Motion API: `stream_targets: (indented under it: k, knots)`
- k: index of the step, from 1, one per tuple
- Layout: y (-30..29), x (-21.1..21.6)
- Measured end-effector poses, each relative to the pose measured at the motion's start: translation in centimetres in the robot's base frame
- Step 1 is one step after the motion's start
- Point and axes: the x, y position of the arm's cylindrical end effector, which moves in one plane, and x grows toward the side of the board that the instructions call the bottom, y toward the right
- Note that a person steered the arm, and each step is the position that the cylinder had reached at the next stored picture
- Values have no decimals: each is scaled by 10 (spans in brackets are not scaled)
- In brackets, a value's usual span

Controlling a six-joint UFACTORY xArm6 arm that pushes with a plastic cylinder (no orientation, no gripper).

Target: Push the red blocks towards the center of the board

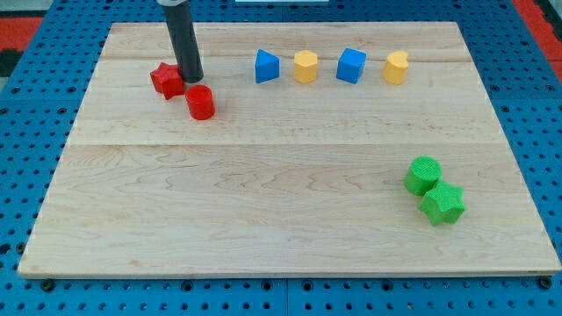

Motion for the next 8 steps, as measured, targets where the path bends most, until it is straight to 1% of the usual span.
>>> stream_targets:
  k: [1, 2, 3, 5, 6, 7, 8]
  knots:
    - [-8, -27]
    - [-31, -36]
    - [-40, -55]
    - [-40, -92]
    - [-42, -88]
    - [-41, -60]
    - [-49, -23]
